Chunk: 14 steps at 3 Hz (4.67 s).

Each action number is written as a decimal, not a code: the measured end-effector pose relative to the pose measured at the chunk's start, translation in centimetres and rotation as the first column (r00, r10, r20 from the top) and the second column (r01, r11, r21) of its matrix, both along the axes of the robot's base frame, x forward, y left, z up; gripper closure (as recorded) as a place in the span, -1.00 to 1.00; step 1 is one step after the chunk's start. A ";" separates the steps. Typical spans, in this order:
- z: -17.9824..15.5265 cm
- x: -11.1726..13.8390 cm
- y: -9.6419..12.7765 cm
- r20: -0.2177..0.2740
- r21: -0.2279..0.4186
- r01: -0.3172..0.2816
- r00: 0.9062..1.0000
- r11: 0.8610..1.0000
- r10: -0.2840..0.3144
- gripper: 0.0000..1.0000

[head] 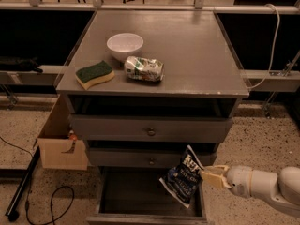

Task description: Place blue chip bag into bottom drawer

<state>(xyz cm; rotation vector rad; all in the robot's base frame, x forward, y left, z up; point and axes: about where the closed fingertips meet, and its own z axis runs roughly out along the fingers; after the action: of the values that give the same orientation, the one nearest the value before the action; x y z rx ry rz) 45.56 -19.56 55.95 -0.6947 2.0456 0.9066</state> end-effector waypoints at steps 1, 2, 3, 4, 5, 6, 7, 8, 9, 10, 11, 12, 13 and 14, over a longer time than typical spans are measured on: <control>0.0 0.0 0.0 0.000 0.000 0.000 1.000 1.000 0.000 1.00; -4.1 1.8 0.5 -0.060 -0.006 0.023 0.998 1.000 -0.024 1.00; -7.4 3.4 1.2 -0.104 -0.013 0.031 0.994 0.999 -0.032 1.00; -11.0 4.8 1.6 -0.150 -0.013 0.044 0.988 0.999 -0.045 1.00; -14.4 3.3 2.3 -0.194 -0.007 0.027 0.981 1.000 -0.028 1.00; -14.4 3.3 2.4 -0.195 -0.007 0.027 0.980 1.000 -0.028 1.00; -16.3 3.6 2.9 -0.228 -0.014 0.031 0.973 0.999 -0.033 1.00; -20.5 5.8 3.9 -0.276 -0.027 0.042 0.960 0.999 -0.048 1.00; -20.5 5.8 4.0 -0.276 -0.026 0.042 0.960 0.999 -0.048 1.00; -20.5 5.0 4.8 -0.236 -0.020 0.007 0.972 1.000 -0.012 1.00; -20.7 4.2 5.7 -0.174 -0.020 -0.040 0.984 0.999 0.036 1.00; -22.2 3.6 6.6 -0.153 -0.026 -0.076 0.986 0.997 0.072 1.00; -22.2 3.6 6.6 -0.153 -0.026 -0.076 0.986 0.997 0.072 1.00; -25.1 4.2 7.5 -0.190 -0.032 -0.082 0.979 0.996 0.075 1.00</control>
Offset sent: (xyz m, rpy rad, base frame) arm 0.0373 0.0051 -0.0854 -0.0124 0.1300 -0.0639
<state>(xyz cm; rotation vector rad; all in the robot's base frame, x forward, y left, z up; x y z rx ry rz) 49.73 -12.06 30.85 -0.7392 2.2213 1.0130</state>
